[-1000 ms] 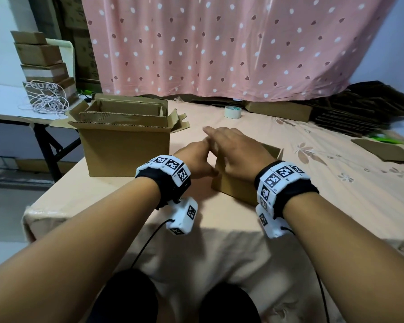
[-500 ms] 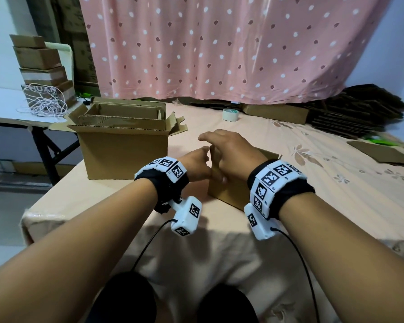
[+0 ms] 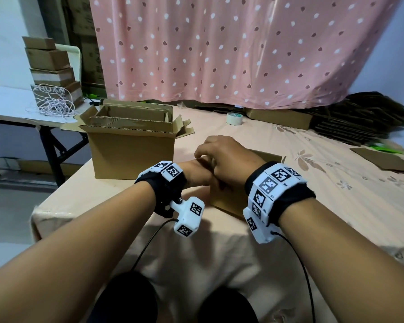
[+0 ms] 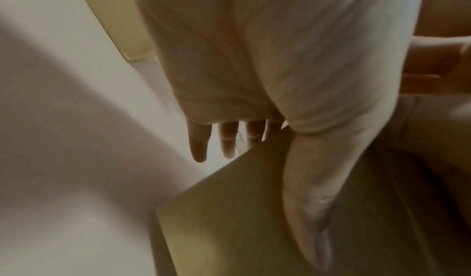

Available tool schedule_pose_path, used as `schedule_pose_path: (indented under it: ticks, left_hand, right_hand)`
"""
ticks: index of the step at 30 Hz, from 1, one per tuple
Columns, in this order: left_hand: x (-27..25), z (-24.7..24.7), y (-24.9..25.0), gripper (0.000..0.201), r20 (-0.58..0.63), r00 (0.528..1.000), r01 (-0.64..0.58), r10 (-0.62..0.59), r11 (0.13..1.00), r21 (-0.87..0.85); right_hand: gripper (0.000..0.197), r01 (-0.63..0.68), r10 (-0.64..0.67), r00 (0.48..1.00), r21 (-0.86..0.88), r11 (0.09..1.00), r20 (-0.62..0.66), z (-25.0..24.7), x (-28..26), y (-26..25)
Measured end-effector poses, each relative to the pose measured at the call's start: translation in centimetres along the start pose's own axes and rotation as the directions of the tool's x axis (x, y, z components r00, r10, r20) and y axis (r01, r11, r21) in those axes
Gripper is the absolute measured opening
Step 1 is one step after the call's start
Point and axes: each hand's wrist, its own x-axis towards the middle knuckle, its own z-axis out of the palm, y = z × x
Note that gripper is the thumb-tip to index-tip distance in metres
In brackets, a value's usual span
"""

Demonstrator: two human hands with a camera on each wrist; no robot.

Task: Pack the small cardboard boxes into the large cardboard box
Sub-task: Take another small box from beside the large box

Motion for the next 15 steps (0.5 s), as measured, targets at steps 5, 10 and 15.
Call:
schedule_pose_path:
  ticks: [5,10,15]
  left_hand:
    - [0.2,-1.0,-0.2,0.035,-0.157,0.983,-0.109,0.091,0.988,-0.111]
    - [0.0,-2.0,1.0,0.05,-0.369,0.882,-0.384,0.294,0.901,-0.2]
    - [-1.4,-4.3,2.1,0.077,-0.631,0.733,-0.553,0.252,0.762,-0.337]
  right_hand:
    - [0.037,0.072,-0.074,0.981,-0.02,0.997,-0.178,-0.6,0.1,-0.5]
    - [0.043,0.04,-0.149,0.846,-0.217,0.975,-0.513,-1.1,0.2,-1.1]
    - [0.064,-0.144,-0.133,0.517,-0.239,0.96,-0.845,-2.3,-0.2,-1.6]
